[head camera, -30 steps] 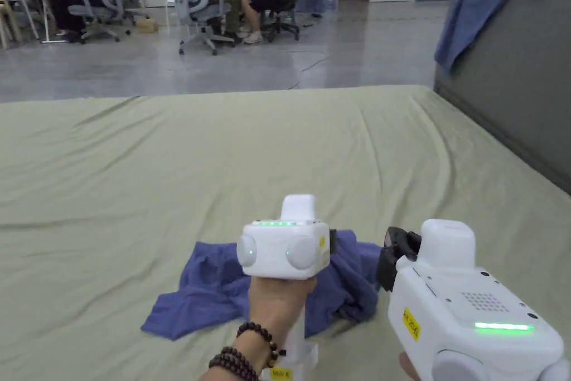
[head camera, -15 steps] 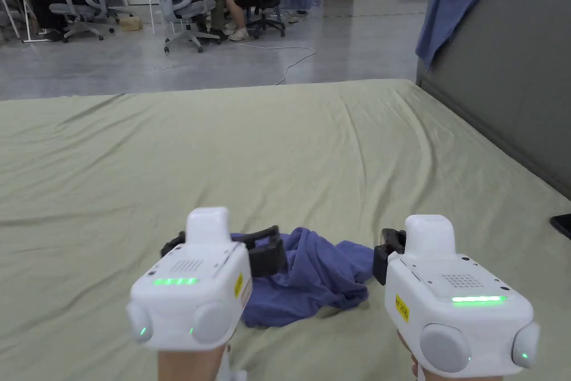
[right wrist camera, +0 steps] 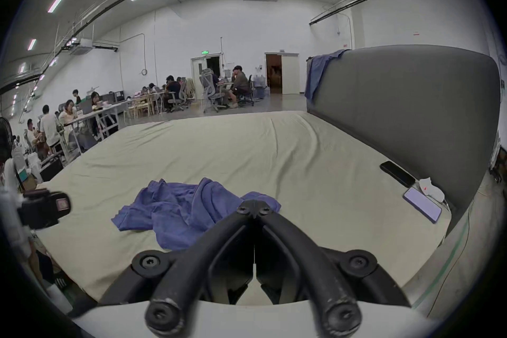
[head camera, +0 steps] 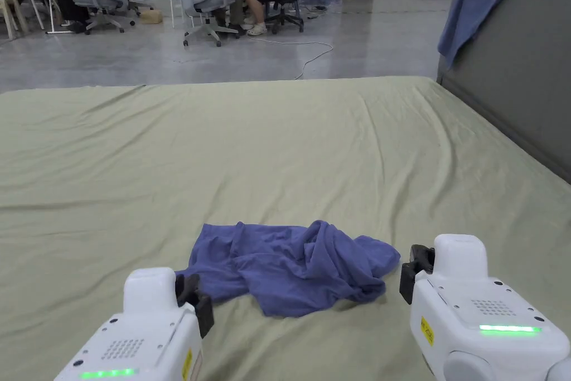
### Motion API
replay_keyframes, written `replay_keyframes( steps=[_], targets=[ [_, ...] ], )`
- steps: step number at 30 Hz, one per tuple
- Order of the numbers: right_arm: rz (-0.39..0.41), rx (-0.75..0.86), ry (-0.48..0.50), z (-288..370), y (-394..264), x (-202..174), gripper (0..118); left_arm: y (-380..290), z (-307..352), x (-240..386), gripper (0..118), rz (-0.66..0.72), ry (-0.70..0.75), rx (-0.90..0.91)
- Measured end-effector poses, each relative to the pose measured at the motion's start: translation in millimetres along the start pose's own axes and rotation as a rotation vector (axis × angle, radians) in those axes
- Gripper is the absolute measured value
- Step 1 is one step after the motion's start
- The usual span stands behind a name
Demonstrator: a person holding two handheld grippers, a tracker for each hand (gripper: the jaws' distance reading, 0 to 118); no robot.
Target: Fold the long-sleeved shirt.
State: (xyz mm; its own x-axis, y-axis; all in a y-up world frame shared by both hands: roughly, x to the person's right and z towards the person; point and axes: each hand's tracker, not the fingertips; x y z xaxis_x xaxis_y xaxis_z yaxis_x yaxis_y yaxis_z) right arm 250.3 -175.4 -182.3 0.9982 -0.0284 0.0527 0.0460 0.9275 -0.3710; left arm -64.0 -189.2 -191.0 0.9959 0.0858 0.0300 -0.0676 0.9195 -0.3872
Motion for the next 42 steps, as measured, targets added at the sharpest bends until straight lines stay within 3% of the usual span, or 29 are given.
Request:
replay_keyframes(
  steps=[1, 2, 5, 9, 13, 17, 19, 21, 22, 23, 25, 26, 27, 28, 29, 30, 32, 34, 36, 37, 40, 42],
  targets=[
    [0.002, -0.002, 0.000, -0.3, -0.1, 0.1, 0, 6.0, -11.4, -0.4, 109, 0.019, -0.008, -0.030],
    [0.005, -0.006, -0.001, -1.0, -0.4, 0.5, 0, 15.3, -32.3, -1.9, 118, 0.034, -0.007, -0.078],
    [0.003, -0.023, 0.005, -5.8, -4.2, 3.9, 0, 41.7, -96.2, -15.3, 118, 0.031, -0.011, -0.060],
    [-0.007, -0.055, 0.004, -20.8, -13.0, 7.1, 0, 72.4, -205.5, -32.5, 118, 0.017, 0.027, -0.221],
    [-0.017, -0.115, -0.016, -41.7, -22.9, 10.8, 0, 69.9, -292.0, -40.6, 116, -0.093, 0.043, -0.329],
    [-0.010, -0.154, -0.026, -59.4, -29.0, 12.9, 0, 48.0, -353.1, -46.0, 115, -0.095, 0.078, -0.465],
    [-0.001, -0.170, -0.030, -68.6, -28.6, 13.2, 0, 38.5, -371.3, -48.3, 92, -0.048, 0.041, -0.541],
    [0.002, -0.188, -0.027, -79.3, -27.4, 13.8, 0, 30.1, -375.8, -41.1, 30, -0.072, 0.050, -0.617],
    [-0.001, -0.195, -0.030, -83.7, -26.6, 13.7, 0, 26.7, -373.7, -35.4, 26, -0.124, 0.069, -0.594],
    [-0.002, -0.203, -0.032, -89.0, -25.7, 14.5, 0, 26.7, -366.4, -29.0, 10, -0.172, 0.065, -0.522],
    [0.009, -0.221, -0.025, -101.6, -23.9, 14.4, 0, 28.7, -367.7, -22.8, 5, -0.168, -0.006, -0.529],
    [0.032, -0.265, 0.009, -111.7, -23.5, 13.9, 16, 29.6, -366.2, -21.5, 4, -0.169, 0.016, -0.532],
    [0.055, -0.324, 0.030, -122.2, -23.9, 14.4, 59, 31.7, -364.9, -21.7, 4, -0.169, 0.018, -0.529],
    [0.074, -0.356, 0.048, -131.8, -26.5, 13.4, 83, 37.3, -365.7, -23.8, 4, -0.160, 0.021, -0.521],
    [0.093, -0.392, 0.081, -144.6, -31.8, 12.2, 82, 41.4, -363.3, -25.6, 5, -0.146, 0.019, -0.511],
    [0.112, -0.412, 0.095, -155.4, -36.5, 10.7, 72, 46.9, -359.9, -27.7, 5, -0.125, 0.013, -0.502],
    [0.128, -0.433, 0.075, -177.7, -40.0, 6.6, 65, 58.6, -344.9, -28.8, 4, -0.110, -0.011, -0.474],
    [0.176, -0.452, 0.065, -204.6, -43.8, 2.7, 50, 67.4, -330.4, -30.8, 4, -0.075, -0.046, -0.433],
    [0.206, -0.477, 0.127, -228.7, -46.5, -1.3, 37, 77.6, -314.0, -33.4, 4, -0.019, -0.066, -0.417],
    [0.193, -0.471, 0.171, -232.4, -45.9, -2.0, 8, 81.7, -307.4, -35.2, 4, 0.000, -0.089, -0.408],
    [0.221, -0.472, 0.216, -224.0, -27.1, -0.9, 7, 100.7, -282.1, -38.5, 4, -0.026, -0.065, -0.340],
    [0.247, -0.376, 0.201, -211.7, 0.1, 6.1, 7, 122.5, -262.8, -45.3, 4, -0.014, -0.052, -0.277]
  ],
)
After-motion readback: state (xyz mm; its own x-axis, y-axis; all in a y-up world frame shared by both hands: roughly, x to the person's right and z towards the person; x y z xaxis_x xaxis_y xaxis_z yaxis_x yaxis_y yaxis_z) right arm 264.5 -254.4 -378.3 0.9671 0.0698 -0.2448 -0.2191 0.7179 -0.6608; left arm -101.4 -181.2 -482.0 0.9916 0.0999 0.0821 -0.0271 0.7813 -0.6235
